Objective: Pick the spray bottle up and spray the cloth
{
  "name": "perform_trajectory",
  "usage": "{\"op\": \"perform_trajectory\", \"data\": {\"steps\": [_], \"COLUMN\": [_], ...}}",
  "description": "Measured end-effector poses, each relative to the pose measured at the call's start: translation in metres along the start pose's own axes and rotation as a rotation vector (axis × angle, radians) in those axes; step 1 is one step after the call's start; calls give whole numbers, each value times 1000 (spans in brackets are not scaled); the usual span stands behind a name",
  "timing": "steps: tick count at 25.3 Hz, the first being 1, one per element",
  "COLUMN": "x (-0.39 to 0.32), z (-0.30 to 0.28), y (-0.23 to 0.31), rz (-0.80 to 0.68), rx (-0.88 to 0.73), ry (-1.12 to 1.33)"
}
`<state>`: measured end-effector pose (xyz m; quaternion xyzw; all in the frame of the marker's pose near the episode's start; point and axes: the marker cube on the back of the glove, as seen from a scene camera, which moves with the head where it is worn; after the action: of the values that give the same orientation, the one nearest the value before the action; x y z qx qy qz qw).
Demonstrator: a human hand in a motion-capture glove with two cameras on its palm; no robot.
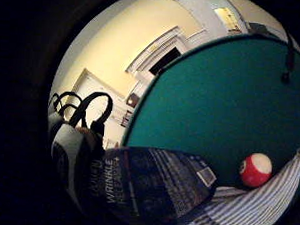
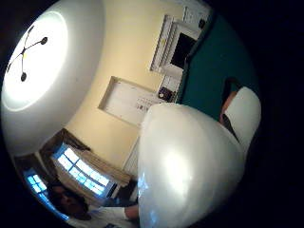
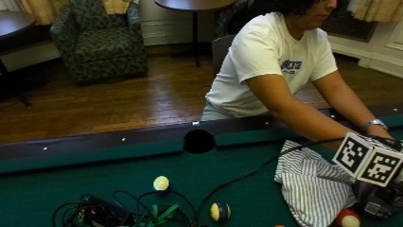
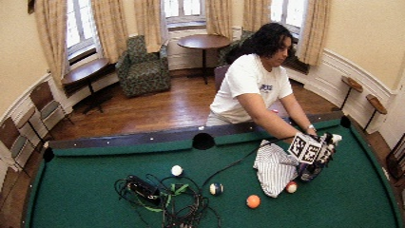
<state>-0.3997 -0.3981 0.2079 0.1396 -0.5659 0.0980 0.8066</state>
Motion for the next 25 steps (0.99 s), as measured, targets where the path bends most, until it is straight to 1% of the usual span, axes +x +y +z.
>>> {"op": "perform_trajectory", "data": {"steps": [9, 18, 25], "x": [11, 18, 20], "z": [7, 25, 19], "y": [-6, -10, -9], "rz": [-7, -4, -9], "rx": [81, 87, 82], "ry": [14, 44, 18]}}
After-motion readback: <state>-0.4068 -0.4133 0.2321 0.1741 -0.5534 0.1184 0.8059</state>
